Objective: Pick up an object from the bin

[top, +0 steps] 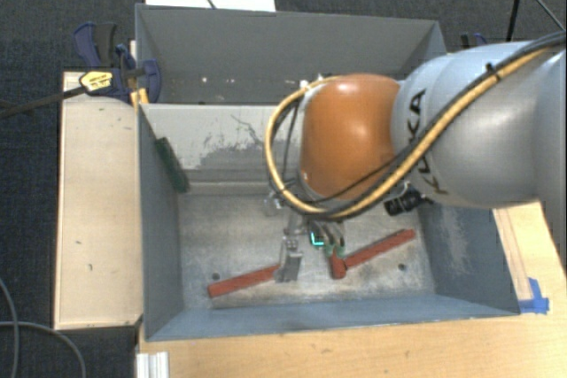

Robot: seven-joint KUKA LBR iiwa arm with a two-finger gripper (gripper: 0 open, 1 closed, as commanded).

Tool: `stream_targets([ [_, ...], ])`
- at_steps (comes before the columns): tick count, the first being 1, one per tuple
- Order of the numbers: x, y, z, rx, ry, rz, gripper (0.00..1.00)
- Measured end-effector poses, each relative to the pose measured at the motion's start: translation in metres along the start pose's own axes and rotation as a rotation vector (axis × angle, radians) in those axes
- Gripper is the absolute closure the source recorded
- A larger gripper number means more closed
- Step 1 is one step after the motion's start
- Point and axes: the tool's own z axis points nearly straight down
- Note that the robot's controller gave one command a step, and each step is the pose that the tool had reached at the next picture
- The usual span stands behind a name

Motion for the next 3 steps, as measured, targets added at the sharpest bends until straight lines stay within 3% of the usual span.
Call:
stream_targets([
  [1, 0.006, -0.008, 0.113, 0.001, 0.001, 0.035, 0.0],
  [2, 0.004, -0.007, 0.109, -0.002, -0.007, 0.041, 1.0],
  [3, -0.008, -0.019, 0.018, -0.003, -0.015, 0.057, 1.0],
])
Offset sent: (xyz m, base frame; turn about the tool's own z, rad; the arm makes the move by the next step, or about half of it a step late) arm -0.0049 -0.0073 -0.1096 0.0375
